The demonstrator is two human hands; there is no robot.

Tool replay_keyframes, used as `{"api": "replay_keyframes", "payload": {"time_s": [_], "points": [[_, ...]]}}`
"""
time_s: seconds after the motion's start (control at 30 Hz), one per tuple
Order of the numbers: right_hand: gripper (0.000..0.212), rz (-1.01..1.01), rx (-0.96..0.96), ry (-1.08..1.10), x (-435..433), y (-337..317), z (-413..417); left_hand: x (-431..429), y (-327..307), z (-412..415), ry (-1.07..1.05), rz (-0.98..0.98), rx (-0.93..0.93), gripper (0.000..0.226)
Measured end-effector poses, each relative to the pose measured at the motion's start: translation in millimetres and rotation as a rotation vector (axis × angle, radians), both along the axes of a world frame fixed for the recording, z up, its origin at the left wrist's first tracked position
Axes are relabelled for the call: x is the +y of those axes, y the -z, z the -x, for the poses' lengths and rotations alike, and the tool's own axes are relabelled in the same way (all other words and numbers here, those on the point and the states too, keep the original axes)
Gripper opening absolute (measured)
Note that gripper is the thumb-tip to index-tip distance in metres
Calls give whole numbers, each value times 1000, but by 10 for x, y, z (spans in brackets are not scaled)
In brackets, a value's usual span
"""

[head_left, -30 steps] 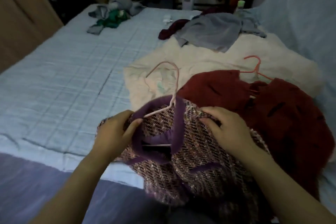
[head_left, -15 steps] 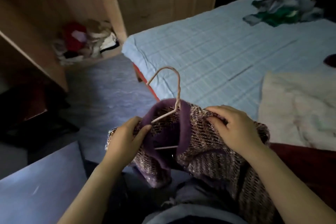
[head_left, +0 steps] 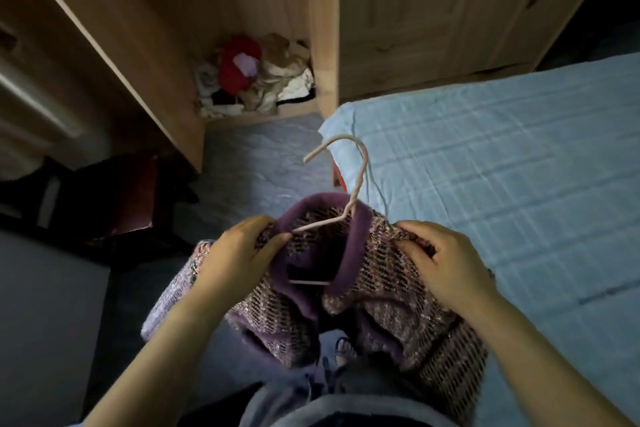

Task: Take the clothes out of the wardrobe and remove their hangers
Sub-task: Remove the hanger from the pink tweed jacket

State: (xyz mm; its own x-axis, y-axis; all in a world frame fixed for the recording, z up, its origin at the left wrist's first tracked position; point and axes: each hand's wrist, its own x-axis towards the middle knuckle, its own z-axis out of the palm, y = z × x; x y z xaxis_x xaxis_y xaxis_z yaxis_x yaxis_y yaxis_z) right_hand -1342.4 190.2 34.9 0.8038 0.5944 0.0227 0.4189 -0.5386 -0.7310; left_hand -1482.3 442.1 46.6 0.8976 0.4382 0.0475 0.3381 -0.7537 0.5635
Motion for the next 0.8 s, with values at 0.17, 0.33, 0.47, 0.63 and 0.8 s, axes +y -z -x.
{"api": "replay_keyframes", "payload": {"time_s": [0.17,0.33,0.47,0.63,0.8], "points": [[28,-12,-2,-126,881,-42,-836,666,-17,-574,-138,1,26,16],[26,-14,-23,-180,1861,98,-1577,1473,146,-1176,-177,21,-14,36],[26,-54,-85,-190,2831,117,-2364,2392,220,-1929,-119,17,-69,45],[25,-99,-186,-219,4009,-174,-3358,3544,26,-2845,-124,0,-132,47],[26,-112,-211,-270,4900,-235,-4200,4376,-78,-3573,-142,-4,-178,47]]}}
